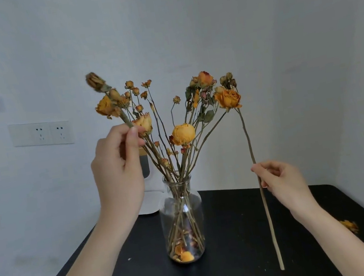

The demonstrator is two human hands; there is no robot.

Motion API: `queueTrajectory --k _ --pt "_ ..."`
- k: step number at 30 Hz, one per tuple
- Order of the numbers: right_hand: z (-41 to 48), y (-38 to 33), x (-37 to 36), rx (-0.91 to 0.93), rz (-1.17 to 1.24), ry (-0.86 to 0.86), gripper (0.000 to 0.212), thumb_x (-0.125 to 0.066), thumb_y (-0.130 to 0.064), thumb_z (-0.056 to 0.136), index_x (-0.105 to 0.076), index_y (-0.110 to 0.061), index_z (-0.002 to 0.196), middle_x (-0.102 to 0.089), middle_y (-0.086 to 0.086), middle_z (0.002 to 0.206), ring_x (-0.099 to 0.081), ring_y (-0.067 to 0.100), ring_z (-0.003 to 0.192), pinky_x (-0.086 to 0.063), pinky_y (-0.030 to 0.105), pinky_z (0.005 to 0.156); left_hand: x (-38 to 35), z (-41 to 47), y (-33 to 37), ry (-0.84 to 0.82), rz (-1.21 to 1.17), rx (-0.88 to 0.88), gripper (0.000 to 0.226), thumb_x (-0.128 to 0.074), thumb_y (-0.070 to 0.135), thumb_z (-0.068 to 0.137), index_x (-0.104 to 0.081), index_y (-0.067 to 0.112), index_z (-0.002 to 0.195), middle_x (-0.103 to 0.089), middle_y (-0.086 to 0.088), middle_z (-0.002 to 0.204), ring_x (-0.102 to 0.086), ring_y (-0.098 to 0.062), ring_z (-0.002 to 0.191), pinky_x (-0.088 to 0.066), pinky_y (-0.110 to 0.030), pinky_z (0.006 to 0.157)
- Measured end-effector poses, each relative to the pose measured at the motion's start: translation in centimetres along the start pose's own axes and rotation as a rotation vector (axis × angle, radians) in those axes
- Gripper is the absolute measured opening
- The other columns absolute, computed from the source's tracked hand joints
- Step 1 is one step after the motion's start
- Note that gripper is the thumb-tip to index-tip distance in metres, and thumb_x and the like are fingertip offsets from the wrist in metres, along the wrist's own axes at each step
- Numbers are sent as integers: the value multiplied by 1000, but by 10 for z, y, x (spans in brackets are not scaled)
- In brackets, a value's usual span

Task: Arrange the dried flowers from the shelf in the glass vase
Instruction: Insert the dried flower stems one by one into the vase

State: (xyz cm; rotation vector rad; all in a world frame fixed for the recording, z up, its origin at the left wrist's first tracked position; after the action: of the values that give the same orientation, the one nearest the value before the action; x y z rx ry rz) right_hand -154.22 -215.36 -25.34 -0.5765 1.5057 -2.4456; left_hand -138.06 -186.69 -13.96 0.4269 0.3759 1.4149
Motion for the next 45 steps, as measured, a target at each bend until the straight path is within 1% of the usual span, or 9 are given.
queueTrajectory --k 5,11,17,22,33,36,39,41,45 --pt "2 2 2 2 -28 -3 5 -61 -29 87 -63 -25 88 -60 0 68 -58 10 66 -41 18 60 -23 -1 -5 -83 91 -33 19 -44 29 93 -62 24 94 -53 24 76 -51 9 80 -35 -2 67" --pt "4 3 3 2 -26 0 2 -61 -28 87 -62 -27 86 -60 -1 69 -59 12 68 -42 18 59 -49 -4 -12 -151 153 -50 19 -53 23 91 -69 14 95 -55 13 72 -53 -13 75 -41 -22 65" --pt "6 4 4 6 -32 3 2 -61 -28 87 -61 -28 85 -60 1 66 -60 12 67 -43 18 60 -82 -16 -29 -312 201 -23 18 -56 25 90 -70 15 94 -54 15 53 -54 3 52 -38 -11 56" --pt "6 4 2 5 -29 1 7 -61 -28 87 -60 -31 81 -60 1 67 -60 12 68 -43 18 61 -83 -27 -47 -294 234 56 27 -58 31 88 -67 16 109 -56 15 51 -55 4 54 -44 -17 66" --pt "7 0 -2 14 -23 4 7 -60 -28 88 -60 -31 81 -60 1 68 -59 11 67 -43 17 59 -90 -46 -76 -341 240 148 22 -60 31 87 -72 17 97 -59 10 51 -58 -1 54 -39 -12 59" --pt "8 -6 -3 30 -11 15 4 -59 -28 88 -62 -27 86 -60 0 70 -57 9 65 -41 15 58 -83 -59 -81 -309 241 138 21 -62 32 85 -67 23 103 -58 7 51 -58 -3 54 -38 -11 59" --pt "10 -17 -4 61 36 18 10 -56 -27 90 -64 -22 87 -58 -1 66 -54 7 61 -41 17 57 -69 -75 -89 -214 232 140 20 -64 35 82 -44 34 83 -45 6 51 -48 -7 48 -37 -15 50" --pt "11 -30 -6 96 72 20 12 -54 -25 92 -64 -20 87 -56 0 64 -50 7 57 -40 19 56 -68 -85 -104 -216 218 218 32 -68 39 77 -38 32 85 -46 8 65 -49 -7 59 -36 -13 54" --pt "15 -65 -6 197 125 53 15 -48 -23 95 -59 -20 86 -55 -2 63 -46 6 51 -38 20 51 -97 -93 -135 -396 160 383 69 -75 45 68 -41 20 123 -46 10 112 -45 -8 107 -40 -24 89"
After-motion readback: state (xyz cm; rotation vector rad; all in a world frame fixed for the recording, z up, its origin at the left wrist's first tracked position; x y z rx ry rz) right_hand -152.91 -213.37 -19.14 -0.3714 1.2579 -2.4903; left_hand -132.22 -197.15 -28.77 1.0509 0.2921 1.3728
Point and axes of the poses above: each hand's wrist, its own z-axis towards the middle knuckle, its own x-axis out of the back of the hand, y = z × x, the point moved 10 cm from there along z, towards the middle knuckle
